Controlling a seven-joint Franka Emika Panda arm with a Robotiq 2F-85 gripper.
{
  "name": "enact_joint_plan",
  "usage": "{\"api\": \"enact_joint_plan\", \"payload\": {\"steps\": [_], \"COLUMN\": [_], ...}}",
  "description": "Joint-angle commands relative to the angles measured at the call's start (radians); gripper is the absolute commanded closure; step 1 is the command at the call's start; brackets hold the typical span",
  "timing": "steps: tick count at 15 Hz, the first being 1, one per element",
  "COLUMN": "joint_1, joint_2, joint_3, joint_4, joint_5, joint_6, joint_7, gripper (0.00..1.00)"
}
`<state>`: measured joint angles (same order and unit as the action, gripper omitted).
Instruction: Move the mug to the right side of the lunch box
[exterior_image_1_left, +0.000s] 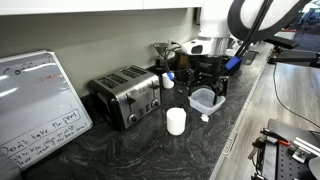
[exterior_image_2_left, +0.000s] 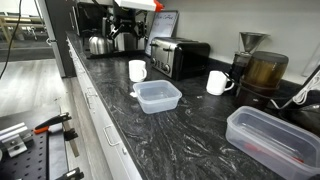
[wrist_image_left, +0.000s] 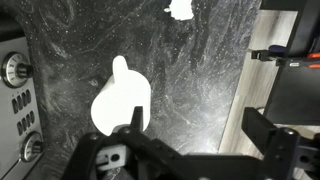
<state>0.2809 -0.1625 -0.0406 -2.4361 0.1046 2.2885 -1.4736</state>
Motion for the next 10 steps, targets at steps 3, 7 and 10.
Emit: {"api": "enact_joint_plan", "payload": {"steps": [3,7,10], "joint_1": [-0.050,-0.072,-0.095], "joint_2": [0.093,0.153,0.205], "joint_3": [0.050,0.074,0.086], "joint_4": [0.009,0.009,0.020], "joint_5": [0.007,-0.006,-0.028], "joint_6": [0.133,0.257,0.317], "joint_7": [-0.141,-0.132,-0.116], "gripper": [0.00,0.00,0.00]}}
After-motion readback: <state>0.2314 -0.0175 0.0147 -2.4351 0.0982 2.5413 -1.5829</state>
